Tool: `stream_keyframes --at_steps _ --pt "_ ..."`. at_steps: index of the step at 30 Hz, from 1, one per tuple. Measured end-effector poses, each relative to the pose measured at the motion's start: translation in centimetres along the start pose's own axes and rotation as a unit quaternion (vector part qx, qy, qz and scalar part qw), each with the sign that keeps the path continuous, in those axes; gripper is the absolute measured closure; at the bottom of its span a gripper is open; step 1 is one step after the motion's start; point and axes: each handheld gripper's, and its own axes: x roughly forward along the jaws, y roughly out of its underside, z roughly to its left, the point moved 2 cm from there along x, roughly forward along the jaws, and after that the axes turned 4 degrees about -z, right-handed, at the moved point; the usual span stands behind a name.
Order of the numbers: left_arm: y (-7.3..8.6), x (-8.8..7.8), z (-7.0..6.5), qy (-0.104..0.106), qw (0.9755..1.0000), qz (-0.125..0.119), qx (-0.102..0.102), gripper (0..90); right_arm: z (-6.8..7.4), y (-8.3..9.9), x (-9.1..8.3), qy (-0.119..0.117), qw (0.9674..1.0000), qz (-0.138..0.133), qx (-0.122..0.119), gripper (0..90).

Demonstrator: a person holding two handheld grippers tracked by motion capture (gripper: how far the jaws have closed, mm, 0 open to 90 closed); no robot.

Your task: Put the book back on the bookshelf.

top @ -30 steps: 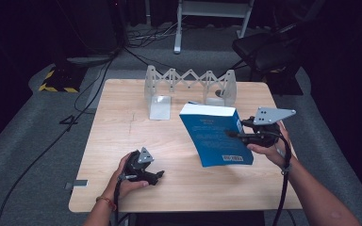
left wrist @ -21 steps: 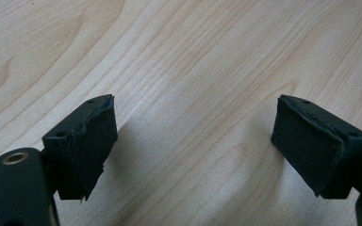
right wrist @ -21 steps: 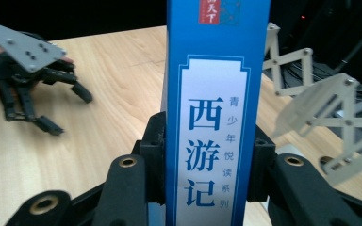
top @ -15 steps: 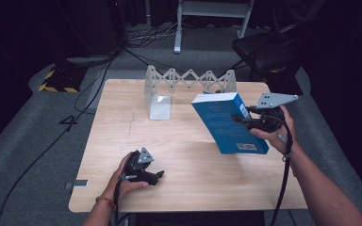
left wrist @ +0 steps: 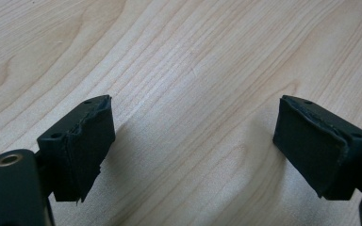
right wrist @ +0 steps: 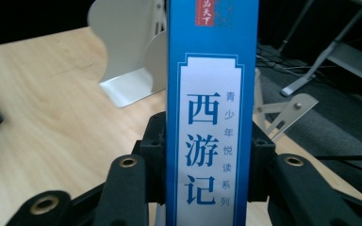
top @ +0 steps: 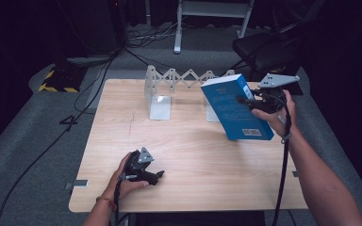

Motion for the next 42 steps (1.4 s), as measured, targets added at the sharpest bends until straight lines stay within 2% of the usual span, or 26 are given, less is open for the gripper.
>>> stream_keyframes --at_steps 7,17,19,21,26,27,30,32,34,37,42 --pt "0.0 0.0 0.1 0.004 1.0 -0.001 0.003 13.6 -1.5 -2.3 1.9 0.047 0.9985 -0.012 0.024 61.7" --pt "0.1 -0.1 0.2 0.008 0.9999 0.0 0.007 13.6 -3.1 -4.5 5.5 0.072 0.9964 -0.016 0.043 61.6" --pt "0.1 0.0 0.2 0.01 0.9999 0.0 0.007 13.6 -3.6 -4.9 6.1 0.08 0.9949 -0.022 0.057 61.6" --pt "0.1 0.0 0.1 0.011 0.9999 -0.001 0.005 13.6 -4.0 -5.3 6.6 0.097 0.9921 -0.035 0.071 61.5" --pt "0.1 0.0 0.1 0.013 0.9999 -0.001 0.005 13.6 -4.1 -6.0 7.7 0.121 0.988 -0.049 0.083 61.5" --pt "0.1 -0.1 0.2 0.012 0.9999 -0.001 0.007 13.6 -3.9 -6.1 8.1 0.129 0.9874 -0.05 0.077 61.5" --pt "0.1 0.0 0.1 0.013 0.9999 -0.001 0.006 13.6 -3.6 -5.7 8.8 0.139 0.9857 -0.06 0.074 61.5" --pt "0.1 -0.1 0.2 0.012 0.9999 -0.001 0.007 13.6 -3.5 -5.3 9.2 0.142 0.9843 -0.068 0.08 61.5" --pt "0.1 0.0 0.2 0.012 0.9999 -0.001 0.007 13.6 -3.3 -4.8 9.6 0.147 0.9836 -0.074 0.074 61.5" --pt "0.1 -0.1 0.1 0.013 0.9999 -0.001 0.007 13.7 -3.2 -3.8 9.9 0.15 0.9823 -0.08 0.079 61.5" --pt "0.1 -0.1 0.1 0.013 0.9999 -0.001 0.008 13.6 -2.8 -1.7 9.6 0.147 0.9779 -0.121 0.086 61.5"
